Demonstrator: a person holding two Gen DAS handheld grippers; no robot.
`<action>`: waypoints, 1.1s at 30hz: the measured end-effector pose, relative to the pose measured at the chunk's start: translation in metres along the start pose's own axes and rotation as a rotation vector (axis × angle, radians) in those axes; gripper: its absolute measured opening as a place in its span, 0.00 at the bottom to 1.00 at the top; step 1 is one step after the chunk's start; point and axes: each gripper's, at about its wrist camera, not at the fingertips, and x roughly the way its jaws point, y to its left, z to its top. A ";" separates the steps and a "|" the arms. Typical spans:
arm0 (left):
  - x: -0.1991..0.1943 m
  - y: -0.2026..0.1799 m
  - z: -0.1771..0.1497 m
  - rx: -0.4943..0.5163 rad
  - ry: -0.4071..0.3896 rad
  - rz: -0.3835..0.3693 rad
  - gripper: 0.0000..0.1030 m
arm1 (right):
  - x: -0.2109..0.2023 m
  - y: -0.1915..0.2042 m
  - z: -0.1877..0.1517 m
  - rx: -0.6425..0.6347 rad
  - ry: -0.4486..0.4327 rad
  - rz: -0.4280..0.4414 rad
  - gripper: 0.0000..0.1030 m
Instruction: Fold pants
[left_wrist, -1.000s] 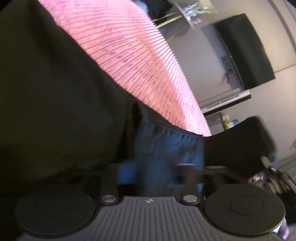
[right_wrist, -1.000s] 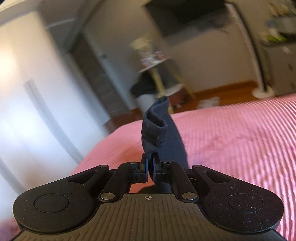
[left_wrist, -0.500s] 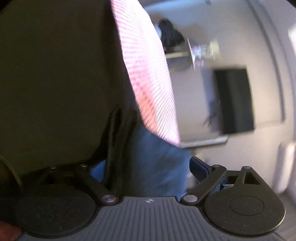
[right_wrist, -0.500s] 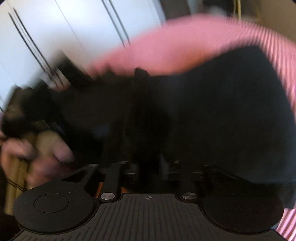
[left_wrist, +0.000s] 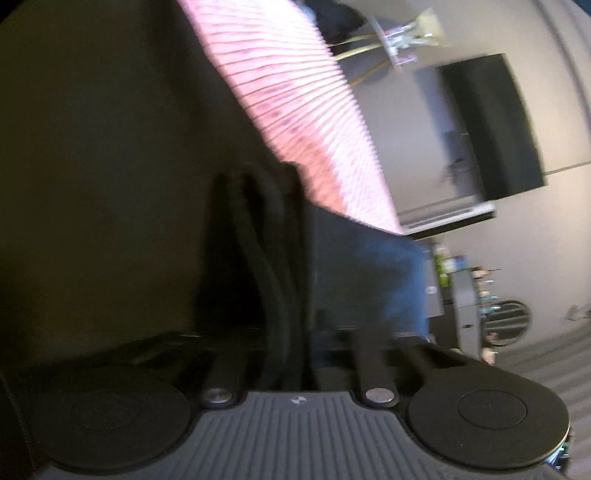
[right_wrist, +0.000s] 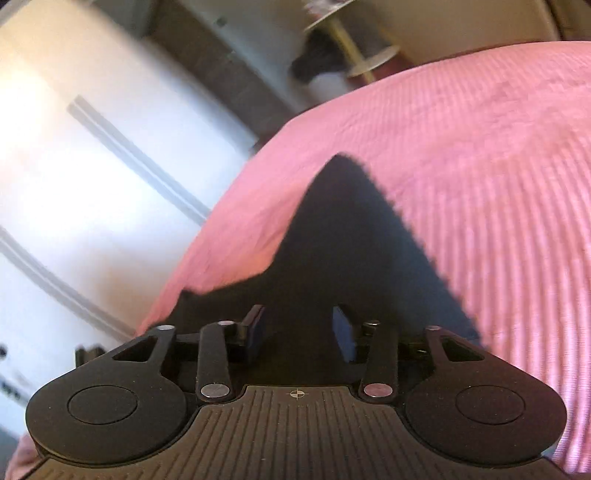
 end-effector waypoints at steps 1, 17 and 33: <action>-0.003 -0.001 -0.001 -0.001 -0.009 -0.006 0.08 | -0.003 0.000 0.000 -0.001 -0.012 -0.012 0.40; -0.094 -0.001 -0.005 0.146 -0.218 0.335 0.62 | 0.042 0.041 -0.015 -0.239 0.093 -0.176 0.17; -0.068 -0.047 -0.035 0.388 -0.486 0.419 0.92 | 0.115 0.055 -0.034 -0.581 0.021 -0.364 0.07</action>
